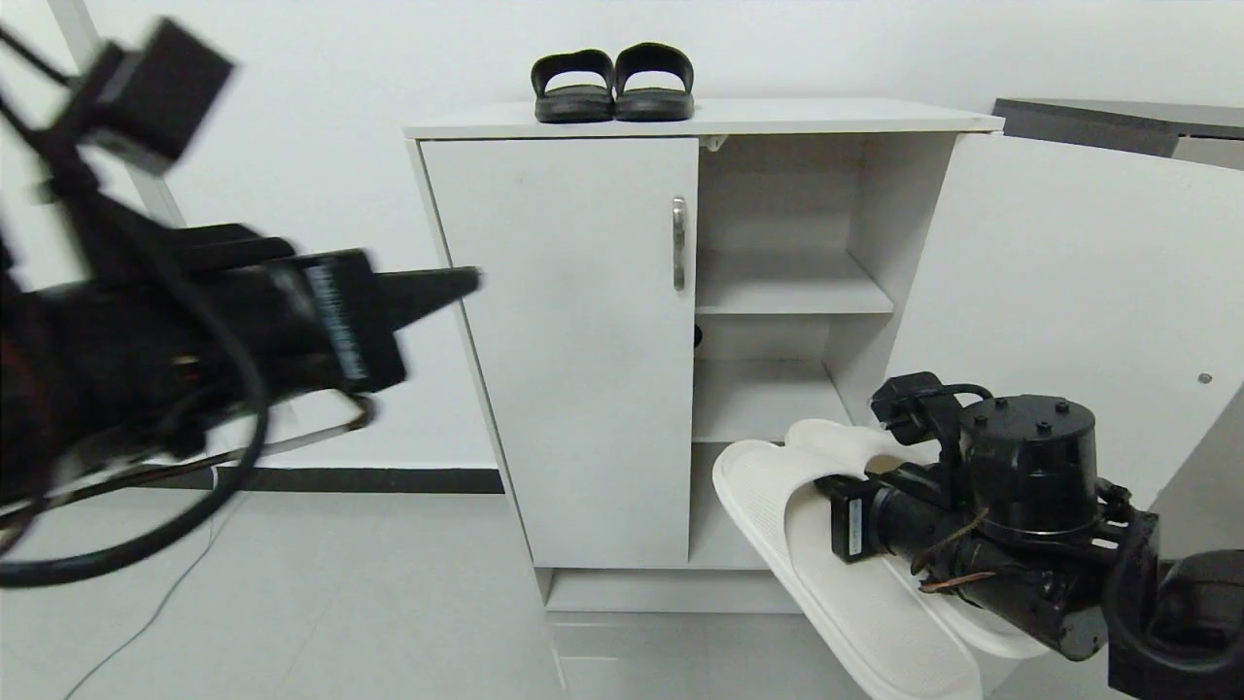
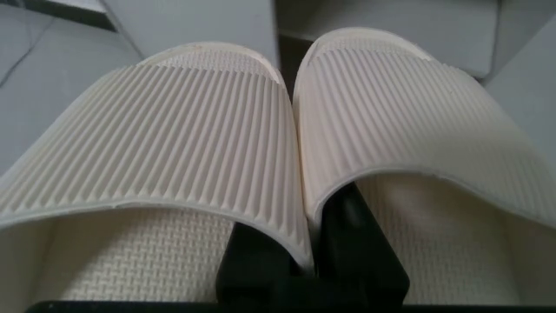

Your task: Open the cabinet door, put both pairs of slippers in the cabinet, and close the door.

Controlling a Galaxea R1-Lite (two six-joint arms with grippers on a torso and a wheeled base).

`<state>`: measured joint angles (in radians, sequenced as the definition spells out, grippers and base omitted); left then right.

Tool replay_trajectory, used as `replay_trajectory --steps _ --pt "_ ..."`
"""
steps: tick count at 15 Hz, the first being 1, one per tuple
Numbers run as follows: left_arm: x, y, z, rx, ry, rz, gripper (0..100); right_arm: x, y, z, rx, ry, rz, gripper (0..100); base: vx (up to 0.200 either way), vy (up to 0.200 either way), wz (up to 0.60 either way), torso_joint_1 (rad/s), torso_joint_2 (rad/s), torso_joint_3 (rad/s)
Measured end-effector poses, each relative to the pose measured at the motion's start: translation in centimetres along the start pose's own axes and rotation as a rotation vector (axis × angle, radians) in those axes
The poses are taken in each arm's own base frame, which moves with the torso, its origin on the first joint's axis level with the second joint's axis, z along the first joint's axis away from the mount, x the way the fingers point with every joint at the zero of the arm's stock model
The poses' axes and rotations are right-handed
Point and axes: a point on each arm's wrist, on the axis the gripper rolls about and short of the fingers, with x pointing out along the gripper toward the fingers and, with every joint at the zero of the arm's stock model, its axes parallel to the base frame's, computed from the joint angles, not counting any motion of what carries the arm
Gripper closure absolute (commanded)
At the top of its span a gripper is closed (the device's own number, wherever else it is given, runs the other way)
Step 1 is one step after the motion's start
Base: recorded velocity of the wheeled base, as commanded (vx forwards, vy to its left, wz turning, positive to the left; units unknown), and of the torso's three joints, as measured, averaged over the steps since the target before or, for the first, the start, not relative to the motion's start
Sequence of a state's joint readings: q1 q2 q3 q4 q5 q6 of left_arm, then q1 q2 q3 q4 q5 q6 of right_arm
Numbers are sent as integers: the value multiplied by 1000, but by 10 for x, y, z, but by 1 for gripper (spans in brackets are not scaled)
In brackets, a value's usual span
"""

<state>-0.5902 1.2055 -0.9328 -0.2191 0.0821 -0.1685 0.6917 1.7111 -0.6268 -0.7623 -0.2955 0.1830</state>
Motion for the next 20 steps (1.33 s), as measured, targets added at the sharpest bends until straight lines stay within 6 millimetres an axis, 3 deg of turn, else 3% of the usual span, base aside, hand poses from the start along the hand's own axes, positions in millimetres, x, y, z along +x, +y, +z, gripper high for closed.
replay_trajectory --steps 3,5,7,10,13,17,20 --pt "-98 36 -18 68 -63 329 100 4 0 0 1 -2 -33 100 0 0 0 0 0 0" --pt "-157 35 -50 92 -104 527 100 4 -1 -3 -2 6 -35 100 0 0 0 0 0 0" --pt "-192 27 -94 105 -123 667 100 4 -1 -5 -5 13 -35 100 0 0 0 0 0 0" --pt "-200 28 -166 110 -72 679 100 3 2 -8 -11 22 -27 100 0 0 0 0 0 0" --pt "-190 34 -204 113 -47 535 100 3 1 -9 -12 27 -24 100 0 0 0 0 0 0" --pt "-185 37 -222 157 -30 462 100 2 3 -11 -16 34 -16 100 0 0 0 0 0 0" --pt "-186 41 -225 237 -13 578 100 1 7 -13 -24 39 -6 100 0 0 0 0 0 0"
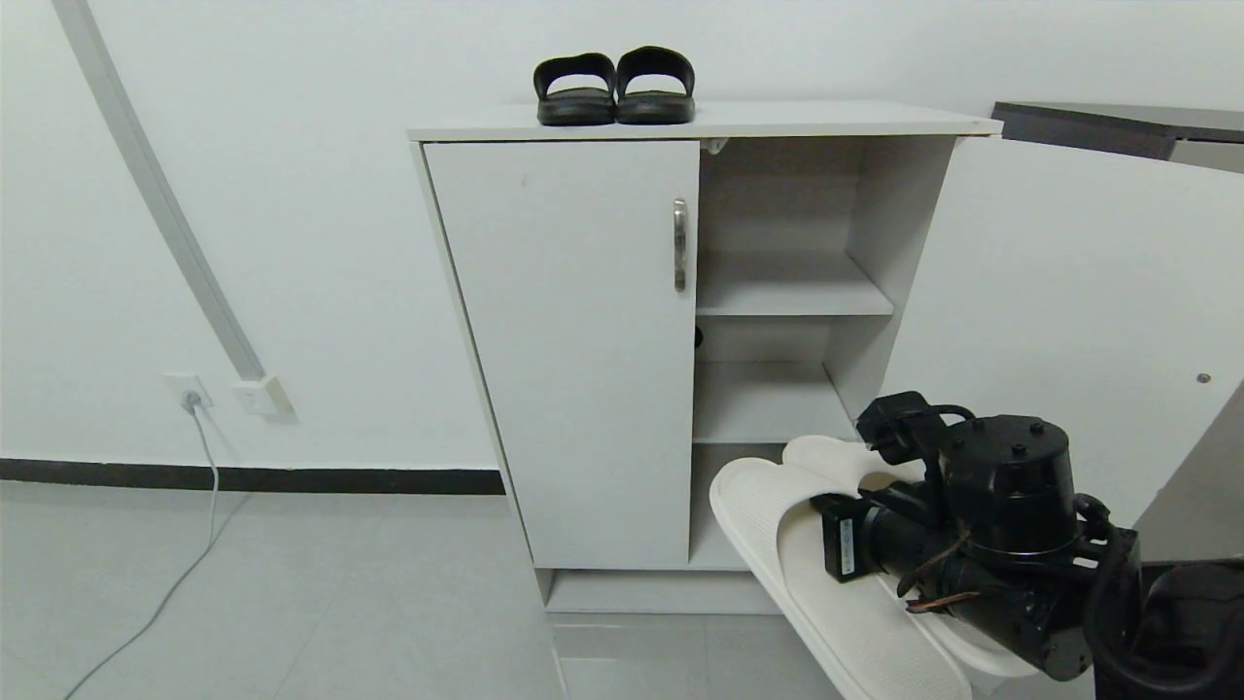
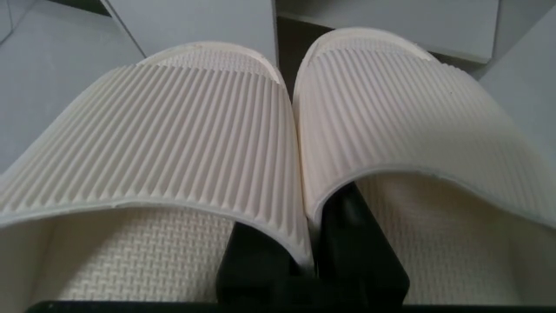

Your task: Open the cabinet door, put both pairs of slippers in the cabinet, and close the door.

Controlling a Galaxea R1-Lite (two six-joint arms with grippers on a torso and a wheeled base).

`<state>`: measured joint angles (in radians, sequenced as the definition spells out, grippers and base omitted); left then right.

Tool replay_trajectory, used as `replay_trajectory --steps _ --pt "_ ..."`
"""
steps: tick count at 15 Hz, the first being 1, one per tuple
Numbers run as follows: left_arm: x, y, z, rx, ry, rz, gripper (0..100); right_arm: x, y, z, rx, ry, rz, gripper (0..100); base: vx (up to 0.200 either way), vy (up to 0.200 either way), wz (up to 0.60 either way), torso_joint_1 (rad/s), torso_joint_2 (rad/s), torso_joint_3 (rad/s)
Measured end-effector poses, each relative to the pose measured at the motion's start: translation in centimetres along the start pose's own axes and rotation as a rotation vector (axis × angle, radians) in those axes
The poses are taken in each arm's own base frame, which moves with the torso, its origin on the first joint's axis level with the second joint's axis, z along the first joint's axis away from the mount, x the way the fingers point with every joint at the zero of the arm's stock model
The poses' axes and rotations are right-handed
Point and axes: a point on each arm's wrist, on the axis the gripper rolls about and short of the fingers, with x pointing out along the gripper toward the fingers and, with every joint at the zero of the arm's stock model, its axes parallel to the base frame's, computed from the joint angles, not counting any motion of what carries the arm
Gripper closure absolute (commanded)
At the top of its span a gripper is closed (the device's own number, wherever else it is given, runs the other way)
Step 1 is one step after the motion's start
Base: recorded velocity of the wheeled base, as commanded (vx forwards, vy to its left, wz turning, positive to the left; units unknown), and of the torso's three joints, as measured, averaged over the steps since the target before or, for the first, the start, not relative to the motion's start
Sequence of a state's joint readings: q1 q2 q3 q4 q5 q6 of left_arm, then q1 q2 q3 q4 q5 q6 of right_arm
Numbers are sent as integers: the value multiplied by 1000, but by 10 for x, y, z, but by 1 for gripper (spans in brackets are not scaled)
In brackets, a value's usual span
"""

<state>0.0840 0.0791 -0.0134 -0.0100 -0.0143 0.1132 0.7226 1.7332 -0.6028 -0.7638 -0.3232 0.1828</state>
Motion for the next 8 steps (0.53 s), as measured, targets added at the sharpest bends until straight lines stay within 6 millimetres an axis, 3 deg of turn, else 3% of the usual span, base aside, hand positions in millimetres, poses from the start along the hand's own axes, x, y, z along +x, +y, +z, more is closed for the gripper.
replay_trajectory --steps 2,8 --pt "1 1 -3 -59 18 49 100 -1 2 -3 -11 7 8 100 0 0 0 0 0 0" --pt "-2 0 -6 -30 -27 -137 100 -3 9 -6 -36 15 31 100 0 0 0 0 0 0"
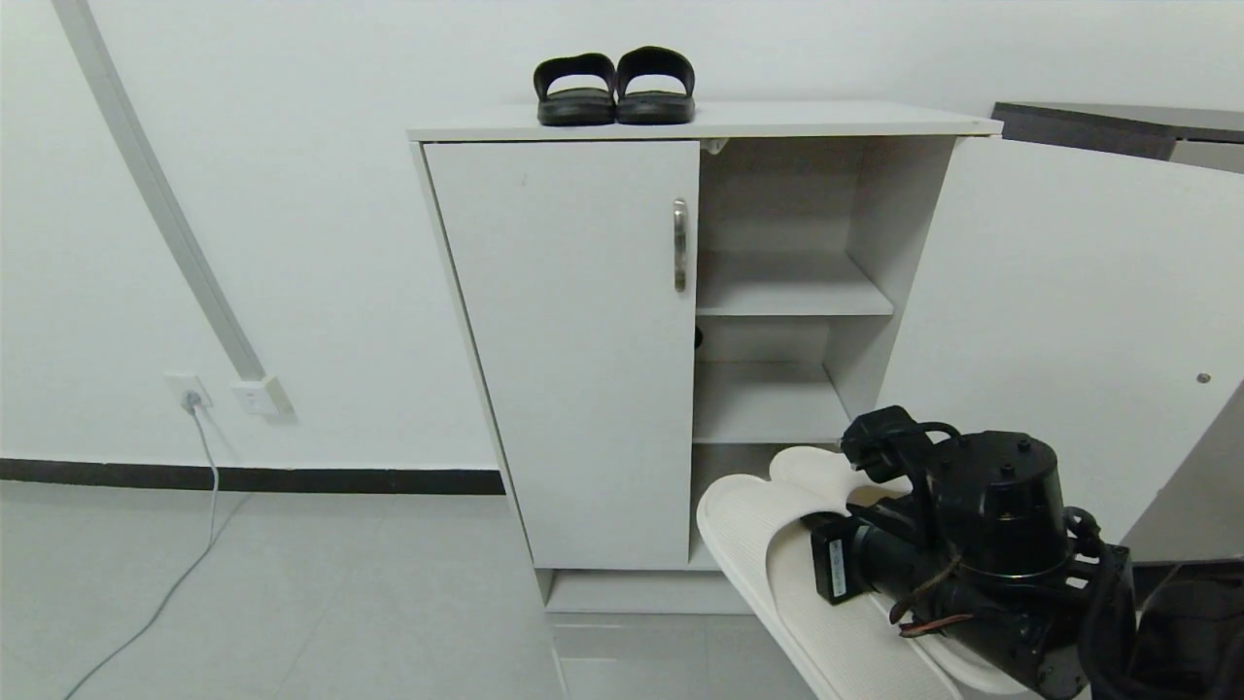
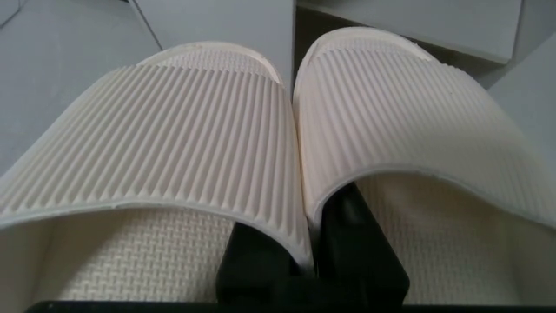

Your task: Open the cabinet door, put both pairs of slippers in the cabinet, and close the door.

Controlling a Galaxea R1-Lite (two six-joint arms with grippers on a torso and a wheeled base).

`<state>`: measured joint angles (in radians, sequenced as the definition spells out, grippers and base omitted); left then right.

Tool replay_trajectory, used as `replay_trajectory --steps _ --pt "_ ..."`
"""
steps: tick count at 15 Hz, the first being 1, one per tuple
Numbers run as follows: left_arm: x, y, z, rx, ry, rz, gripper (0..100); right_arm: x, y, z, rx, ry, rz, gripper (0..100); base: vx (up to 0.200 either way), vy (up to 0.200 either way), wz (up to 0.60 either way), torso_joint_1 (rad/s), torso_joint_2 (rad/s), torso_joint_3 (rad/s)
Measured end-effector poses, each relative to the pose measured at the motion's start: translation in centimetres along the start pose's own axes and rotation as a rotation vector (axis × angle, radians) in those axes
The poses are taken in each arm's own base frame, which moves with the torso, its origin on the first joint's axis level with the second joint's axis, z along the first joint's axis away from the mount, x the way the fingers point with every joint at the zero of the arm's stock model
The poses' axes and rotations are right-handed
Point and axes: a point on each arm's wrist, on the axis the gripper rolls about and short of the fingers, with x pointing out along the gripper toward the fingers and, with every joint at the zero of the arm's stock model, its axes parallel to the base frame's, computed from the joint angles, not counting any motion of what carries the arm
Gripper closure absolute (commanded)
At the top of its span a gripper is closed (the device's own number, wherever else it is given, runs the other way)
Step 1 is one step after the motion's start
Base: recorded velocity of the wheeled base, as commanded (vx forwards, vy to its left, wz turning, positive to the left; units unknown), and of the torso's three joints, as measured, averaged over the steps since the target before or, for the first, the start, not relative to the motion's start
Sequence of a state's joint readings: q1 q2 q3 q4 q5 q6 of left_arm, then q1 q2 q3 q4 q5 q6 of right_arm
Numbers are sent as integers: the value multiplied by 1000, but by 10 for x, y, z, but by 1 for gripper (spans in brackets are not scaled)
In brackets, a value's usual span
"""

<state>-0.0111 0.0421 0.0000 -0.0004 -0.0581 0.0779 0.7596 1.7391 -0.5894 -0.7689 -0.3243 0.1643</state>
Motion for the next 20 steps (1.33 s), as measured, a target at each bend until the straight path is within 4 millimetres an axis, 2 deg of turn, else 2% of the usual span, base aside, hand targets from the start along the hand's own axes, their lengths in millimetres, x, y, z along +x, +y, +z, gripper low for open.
replay_trajectory --steps 5,7,10,13,19,20 --pt "-3 0 -1 -44 -35 29 100 4 6 8 31 -110 -6 100 0 0 0 0 0 0" --pt "-3 0 -1 -59 -37 42 100 12 12 11 40 -149 -83 100 0 0 0 0 0 0" --pt "-3 0 -1 -60 -39 42 100 32 23 16 73 -197 -291 100 0 0 0 0 0 0" --pt "-3 0 -1 -60 -40 42 100 47 35 17 96 -219 -343 100 0 0 0 0 0 0" --pt "-3 0 -1 -58 -40 43 100 55 37 9 80 -195 -352 100 0 -200 0 2 2 2" --pt "-3 0 -1 -59 -41 43 100 56 37 7 77 -190 -353 100 0 0 0 0 0 0"
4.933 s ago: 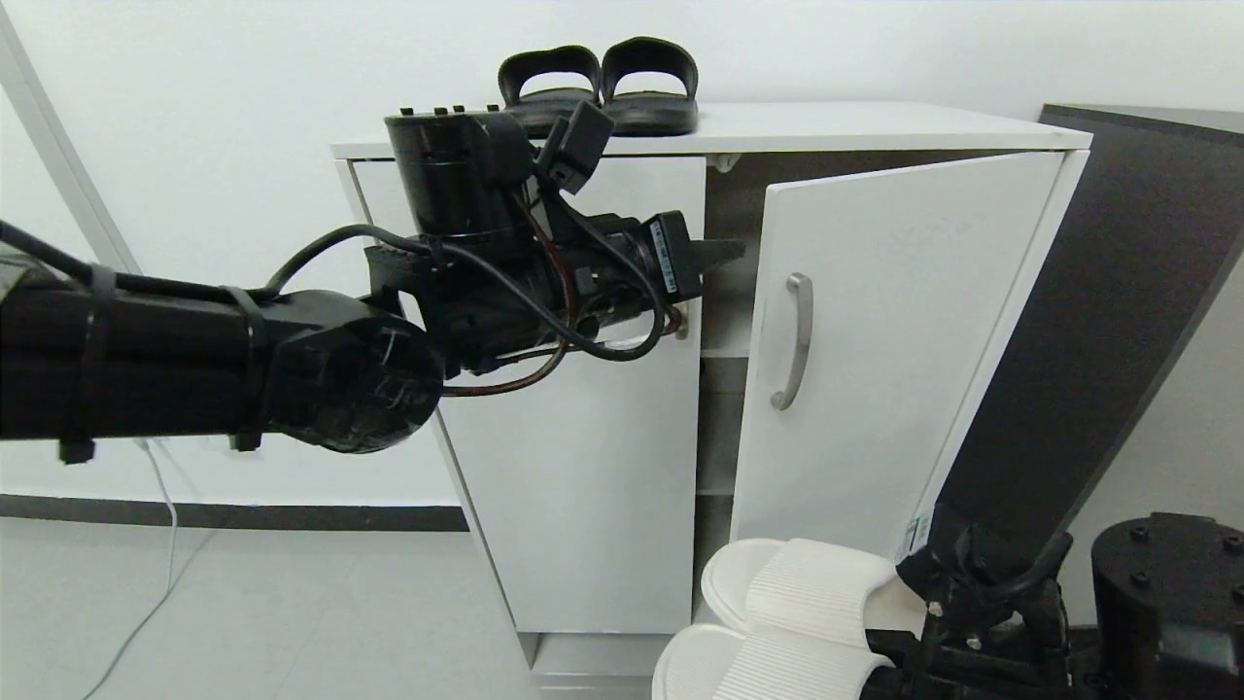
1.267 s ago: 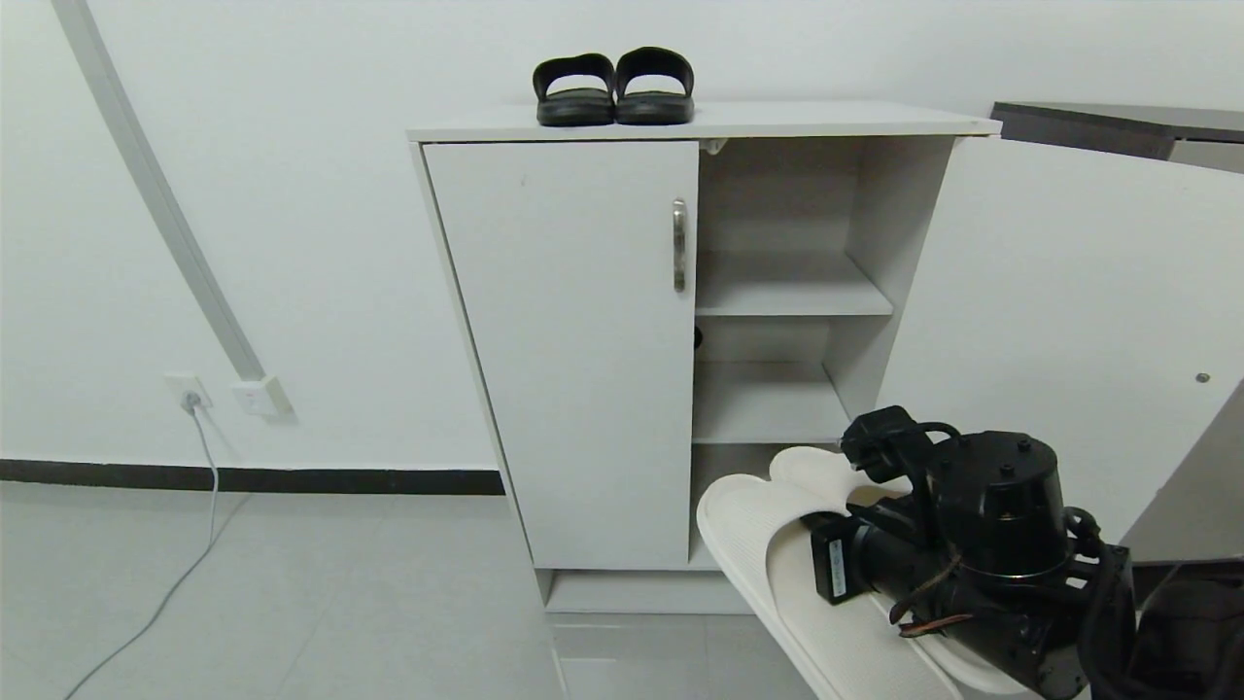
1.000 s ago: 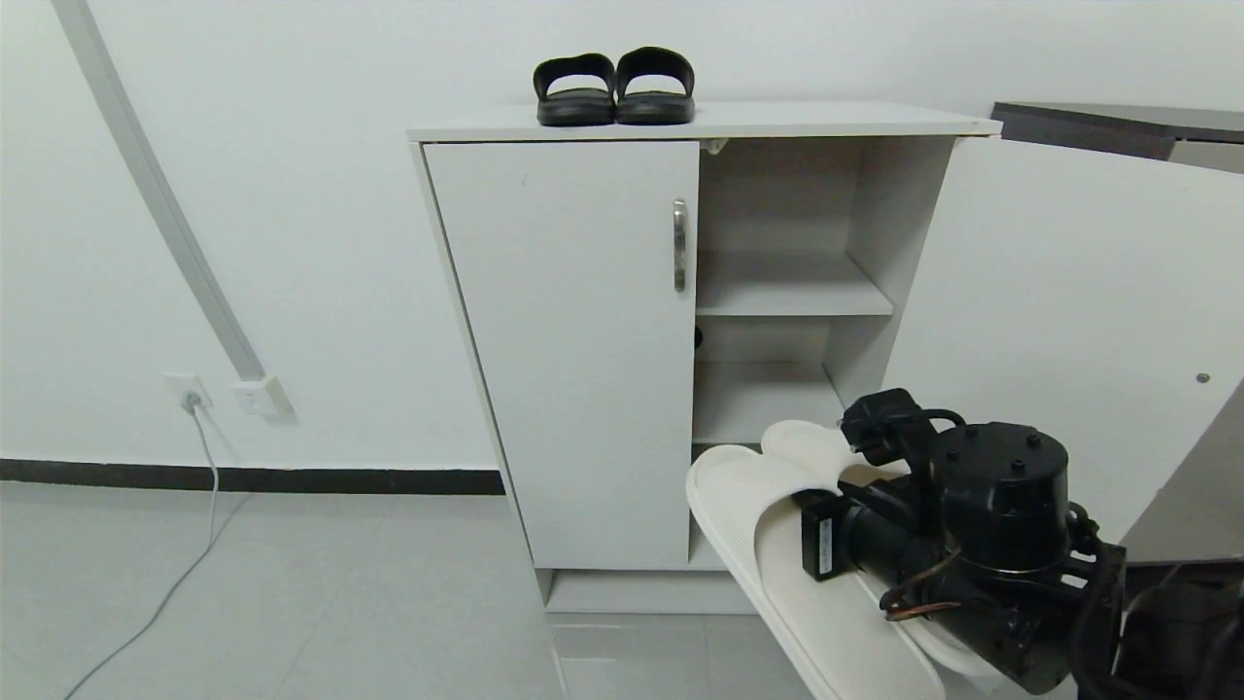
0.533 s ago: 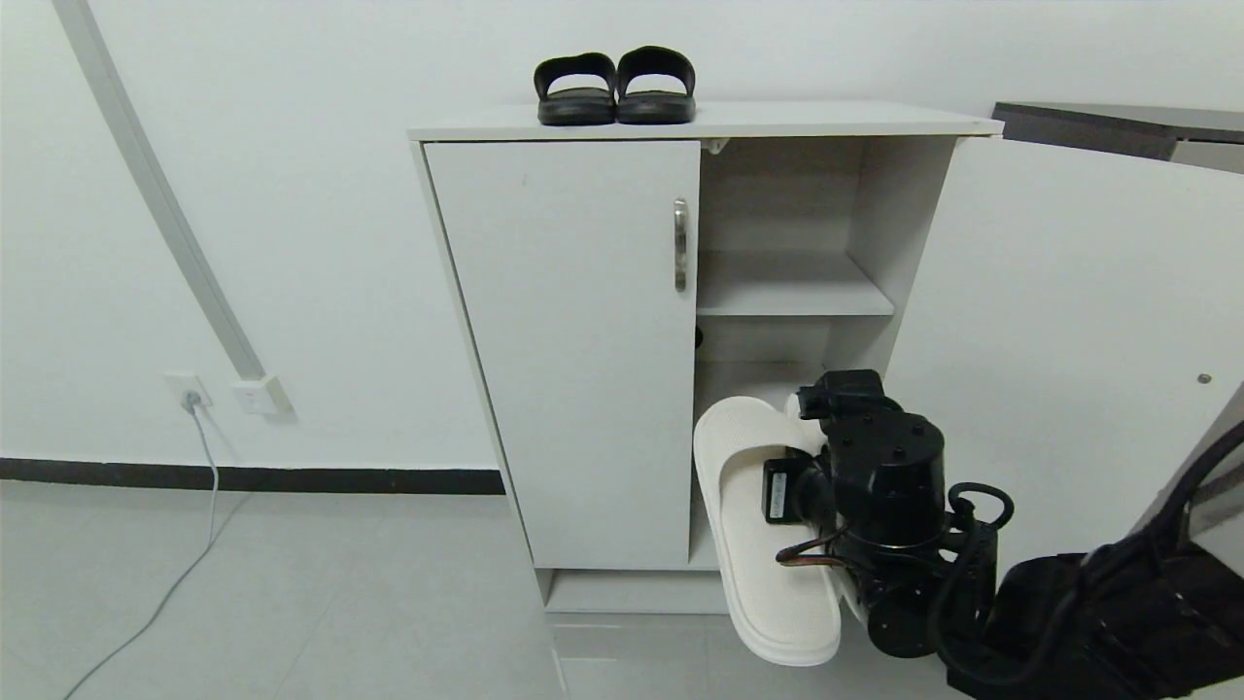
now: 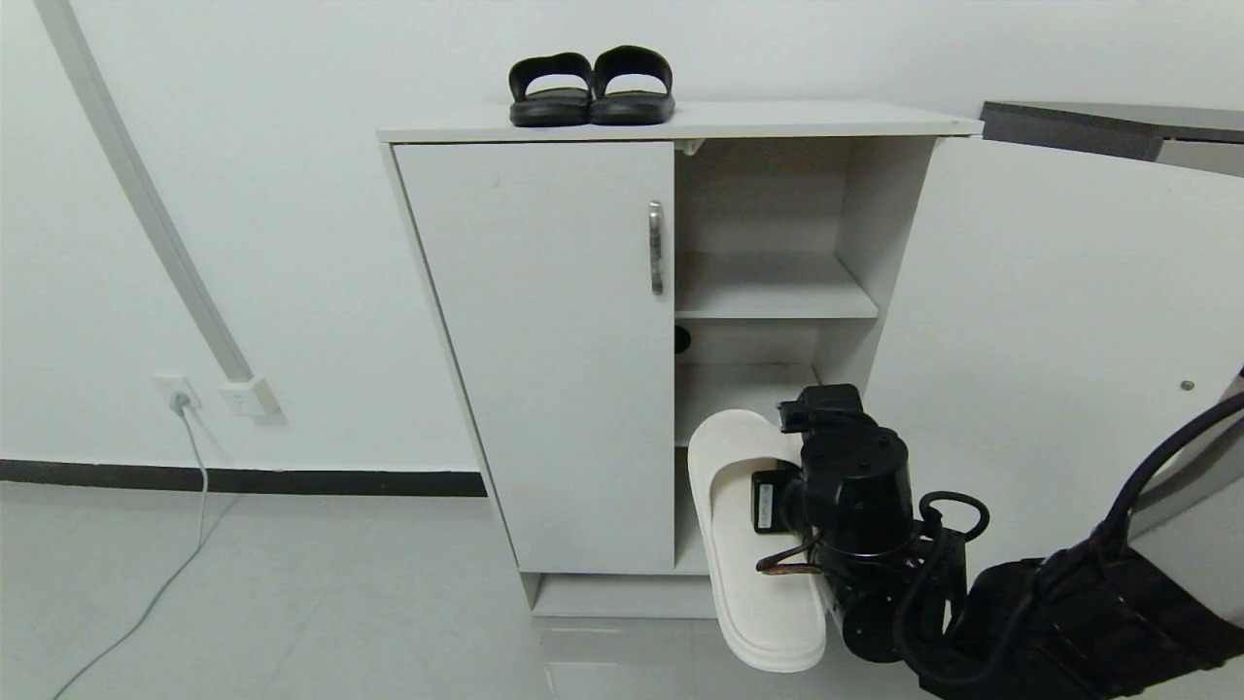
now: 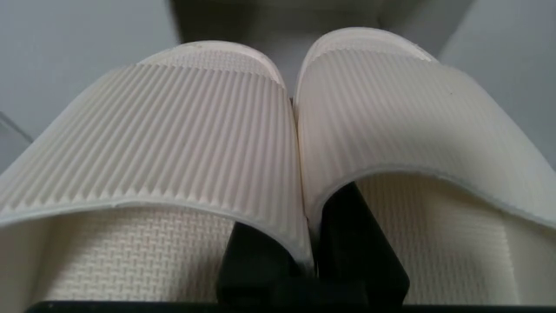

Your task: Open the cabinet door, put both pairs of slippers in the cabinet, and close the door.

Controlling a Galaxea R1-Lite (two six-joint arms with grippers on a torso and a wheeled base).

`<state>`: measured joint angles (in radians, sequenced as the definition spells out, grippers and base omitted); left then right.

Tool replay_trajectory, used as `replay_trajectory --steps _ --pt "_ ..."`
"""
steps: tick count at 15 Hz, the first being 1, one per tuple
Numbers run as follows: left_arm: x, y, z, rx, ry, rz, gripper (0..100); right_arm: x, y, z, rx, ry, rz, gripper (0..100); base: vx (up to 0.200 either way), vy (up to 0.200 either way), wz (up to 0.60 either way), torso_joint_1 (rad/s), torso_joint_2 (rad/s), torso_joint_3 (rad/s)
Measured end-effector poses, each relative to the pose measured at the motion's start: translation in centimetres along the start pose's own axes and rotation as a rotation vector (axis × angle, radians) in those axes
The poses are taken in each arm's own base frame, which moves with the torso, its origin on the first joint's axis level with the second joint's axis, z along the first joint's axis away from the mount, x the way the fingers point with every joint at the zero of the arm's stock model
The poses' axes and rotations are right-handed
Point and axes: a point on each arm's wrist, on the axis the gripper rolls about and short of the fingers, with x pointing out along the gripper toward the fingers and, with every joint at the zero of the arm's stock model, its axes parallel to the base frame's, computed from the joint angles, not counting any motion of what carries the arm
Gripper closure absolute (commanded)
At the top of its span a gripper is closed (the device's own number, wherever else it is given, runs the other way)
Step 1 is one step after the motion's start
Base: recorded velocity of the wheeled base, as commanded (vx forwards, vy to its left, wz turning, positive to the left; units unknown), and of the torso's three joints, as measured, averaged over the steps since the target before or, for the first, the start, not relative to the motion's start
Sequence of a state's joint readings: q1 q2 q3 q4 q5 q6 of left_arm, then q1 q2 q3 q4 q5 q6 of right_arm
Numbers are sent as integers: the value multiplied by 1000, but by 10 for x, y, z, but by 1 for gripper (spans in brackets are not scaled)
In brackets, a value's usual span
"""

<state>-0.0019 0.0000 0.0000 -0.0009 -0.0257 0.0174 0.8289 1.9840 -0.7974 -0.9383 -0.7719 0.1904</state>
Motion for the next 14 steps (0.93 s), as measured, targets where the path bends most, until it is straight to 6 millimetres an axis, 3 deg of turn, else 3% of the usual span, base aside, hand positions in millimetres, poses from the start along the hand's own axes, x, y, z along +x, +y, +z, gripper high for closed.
replay_trajectory --steps 6,14 --pt "0 0 0 3 0 0 100 16 5 -21 -35 41 -9 100 0 0 0 0 0 0" --pt "0 0 0 1 0 -1 100 26 11 -28 -34 37 -13 100 0 0 0 0 0 0"
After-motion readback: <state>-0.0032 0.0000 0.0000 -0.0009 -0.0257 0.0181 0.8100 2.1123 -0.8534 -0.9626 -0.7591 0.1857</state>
